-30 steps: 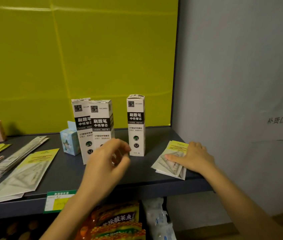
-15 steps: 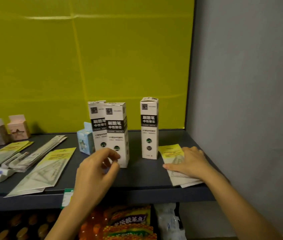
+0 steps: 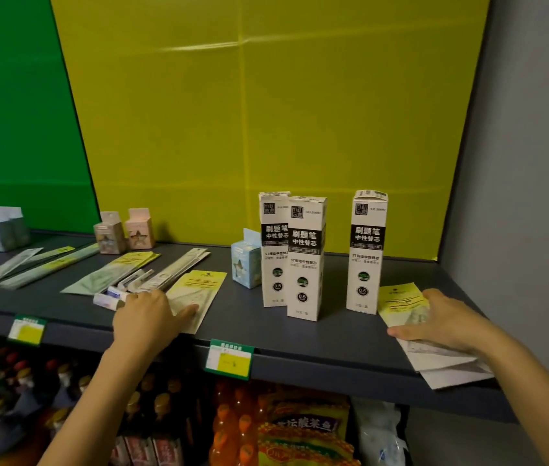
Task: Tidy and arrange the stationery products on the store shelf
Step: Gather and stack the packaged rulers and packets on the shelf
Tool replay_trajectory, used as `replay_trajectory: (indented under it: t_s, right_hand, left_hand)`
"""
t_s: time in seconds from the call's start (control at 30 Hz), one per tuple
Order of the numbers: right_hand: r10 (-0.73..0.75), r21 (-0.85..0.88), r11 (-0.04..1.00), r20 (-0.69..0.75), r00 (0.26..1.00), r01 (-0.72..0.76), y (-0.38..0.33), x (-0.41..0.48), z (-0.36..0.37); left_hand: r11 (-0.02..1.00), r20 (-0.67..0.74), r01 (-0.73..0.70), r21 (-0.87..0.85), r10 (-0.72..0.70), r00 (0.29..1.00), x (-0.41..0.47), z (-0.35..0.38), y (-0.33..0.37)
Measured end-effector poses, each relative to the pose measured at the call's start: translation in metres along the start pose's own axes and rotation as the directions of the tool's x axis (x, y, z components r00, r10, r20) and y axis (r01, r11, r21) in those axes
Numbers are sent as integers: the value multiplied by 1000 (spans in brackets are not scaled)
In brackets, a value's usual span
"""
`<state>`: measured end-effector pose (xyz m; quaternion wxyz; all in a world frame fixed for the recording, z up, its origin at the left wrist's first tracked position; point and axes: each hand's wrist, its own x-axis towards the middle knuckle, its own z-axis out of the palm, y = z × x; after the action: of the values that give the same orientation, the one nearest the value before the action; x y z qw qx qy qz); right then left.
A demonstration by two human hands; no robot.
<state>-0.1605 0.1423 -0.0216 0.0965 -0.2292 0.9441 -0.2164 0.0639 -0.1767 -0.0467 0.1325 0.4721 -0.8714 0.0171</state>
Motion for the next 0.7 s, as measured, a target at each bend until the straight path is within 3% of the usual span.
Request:
replay_trajectory:
  t_s: [0.2,0.3,0.47,0.53,0.63,0.7]
  right_hand:
    - [-44,32,998,-106,993,48,6,2,1]
    - [-60,70,995,-105,993,67,10,2,-2]
    - [-82,408,907,-62,995,100,23,-1,-6]
    - [-46,585,805,-94,994,93,32,-2,-6]
    - [27,836,545,-91,995,61,41,-7,-13]
    - [18,930,365,-55,998,45,43,-13,-23]
  left_hand:
    - [998,128,-24,-64,33,991,1,-14,8]
    - [970,273,35,-239,32,961,0,-26,11]
    - [895,313,77,-440,72,947,-2,-33,13]
    - [874,297,64,-483,94,950,-5,-37,17]
    - [849,266,43,-526,117,957,-10,-41,18]
    - [721,248,83,-688,126,961,-14,-43,15]
